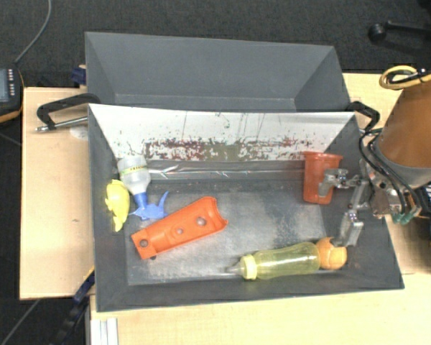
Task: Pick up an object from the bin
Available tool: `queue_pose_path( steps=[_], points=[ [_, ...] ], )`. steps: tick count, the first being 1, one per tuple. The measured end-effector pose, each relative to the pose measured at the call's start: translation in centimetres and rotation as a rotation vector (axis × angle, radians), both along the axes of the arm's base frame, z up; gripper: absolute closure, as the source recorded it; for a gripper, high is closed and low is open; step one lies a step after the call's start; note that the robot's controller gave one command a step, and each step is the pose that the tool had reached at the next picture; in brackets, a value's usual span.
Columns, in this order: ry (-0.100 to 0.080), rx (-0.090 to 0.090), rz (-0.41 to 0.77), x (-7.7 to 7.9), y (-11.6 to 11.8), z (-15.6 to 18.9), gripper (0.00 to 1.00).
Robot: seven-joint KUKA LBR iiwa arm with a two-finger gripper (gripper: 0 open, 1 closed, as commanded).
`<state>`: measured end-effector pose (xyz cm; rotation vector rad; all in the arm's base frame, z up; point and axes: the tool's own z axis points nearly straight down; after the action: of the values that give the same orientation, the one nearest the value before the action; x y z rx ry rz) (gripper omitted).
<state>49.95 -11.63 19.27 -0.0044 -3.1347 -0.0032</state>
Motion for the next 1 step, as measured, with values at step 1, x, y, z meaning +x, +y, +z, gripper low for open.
queue_pose_path(
  steps=[1],
  points=[
    [-0.009, -0.002, 0.002, 0.18, 0.06, 0.46, 0.0]
  ],
)
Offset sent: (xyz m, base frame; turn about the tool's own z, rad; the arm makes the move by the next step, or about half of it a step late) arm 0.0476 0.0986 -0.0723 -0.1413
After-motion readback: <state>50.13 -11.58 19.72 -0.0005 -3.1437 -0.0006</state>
